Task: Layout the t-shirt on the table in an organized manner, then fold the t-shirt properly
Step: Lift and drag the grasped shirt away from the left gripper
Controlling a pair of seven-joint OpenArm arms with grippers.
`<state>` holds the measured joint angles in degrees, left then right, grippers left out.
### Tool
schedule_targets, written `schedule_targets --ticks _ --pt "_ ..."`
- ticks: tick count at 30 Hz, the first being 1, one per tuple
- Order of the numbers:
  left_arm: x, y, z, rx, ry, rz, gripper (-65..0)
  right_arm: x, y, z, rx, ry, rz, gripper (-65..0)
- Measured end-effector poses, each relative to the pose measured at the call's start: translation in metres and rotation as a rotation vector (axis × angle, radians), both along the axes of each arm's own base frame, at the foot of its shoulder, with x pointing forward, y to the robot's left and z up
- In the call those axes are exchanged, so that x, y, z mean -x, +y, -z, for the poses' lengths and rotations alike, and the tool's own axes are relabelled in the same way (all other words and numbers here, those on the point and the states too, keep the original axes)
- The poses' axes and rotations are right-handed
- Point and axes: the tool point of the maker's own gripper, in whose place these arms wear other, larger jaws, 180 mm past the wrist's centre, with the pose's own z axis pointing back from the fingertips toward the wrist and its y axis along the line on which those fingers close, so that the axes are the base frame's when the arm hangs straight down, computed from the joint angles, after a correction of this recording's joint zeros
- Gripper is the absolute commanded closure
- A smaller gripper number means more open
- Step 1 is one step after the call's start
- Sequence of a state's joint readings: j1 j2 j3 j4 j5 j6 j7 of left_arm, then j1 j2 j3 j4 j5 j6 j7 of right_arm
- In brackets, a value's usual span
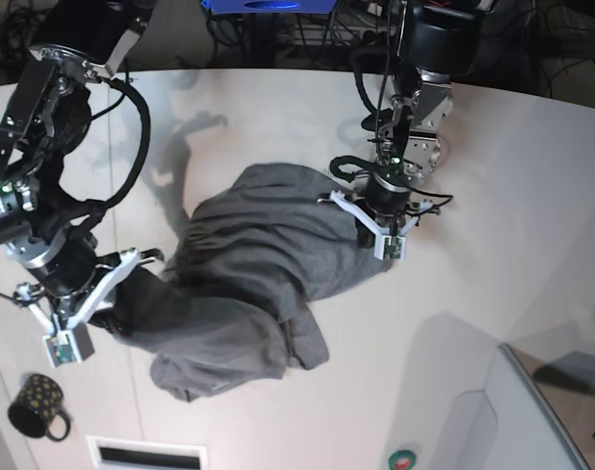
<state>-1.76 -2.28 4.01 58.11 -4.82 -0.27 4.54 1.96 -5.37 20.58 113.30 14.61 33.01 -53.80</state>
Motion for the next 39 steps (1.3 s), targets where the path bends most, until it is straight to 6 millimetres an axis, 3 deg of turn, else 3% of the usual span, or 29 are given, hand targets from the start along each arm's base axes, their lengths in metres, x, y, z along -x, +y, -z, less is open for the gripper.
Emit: schedule_targets --ticks 7,13,21,23,26,27,28,31,34,36,39 --pt "0.003 0.026 0.000 -0.049 -0.004 -0.010 0.0 0.021 -0.071 0.011 0.057 0.031 0.146 -0.6" --pt "0.010 0.032 0.003 -0.061 0.000 -0.009 0.0 0.068 -0.130 0.040 0.065 0.205 0.346 -0.6" --pt "0.027 0.038 0.000 -0.076 0.001 -0.001 0.0 0.121 -0.146 0.115 -0.023 0.461 0.406 -2.3" --pt "0.031 0.036 -0.003 -0.074 0.010 0.000 0.0 0.125 -0.143 0.125 -0.041 0.492 0.399 -10.1" --pt "0.037 0.029 -0.014 -0.065 -0.007 0.012 0.0 0.127 -0.129 0.125 0.048 0.505 0.288 -40.5" --pt "0.038 0.028 -0.020 -0.063 -0.022 0.014 0.0 0.124 -0.121 0.121 0.095 0.489 0.225 -47.3" --pt "0.039 0.026 -0.026 -0.060 -0.042 0.017 0.0 0.120 -0.114 0.114 0.137 0.450 0.163 -50.1" --pt "0.047 0.025 -0.040 -0.052 -0.072 0.018 0.0 0.107 -0.091 0.098 0.231 0.359 0.022 -42.5" --pt "0.063 0.049 -0.045 -0.070 -0.076 -0.045 0.0 0.096 -0.053 0.097 0.240 0.324 -0.095 -33.6" --pt "0.072 0.077 -0.047 -0.098 -0.064 -0.108 0.0 0.077 -0.013 0.093 0.210 0.275 -0.200 -33.3" --pt "0.075 0.113 -0.057 -0.134 -0.085 -0.192 0.0 0.043 0.040 0.080 0.159 0.180 -0.321 -38.0"
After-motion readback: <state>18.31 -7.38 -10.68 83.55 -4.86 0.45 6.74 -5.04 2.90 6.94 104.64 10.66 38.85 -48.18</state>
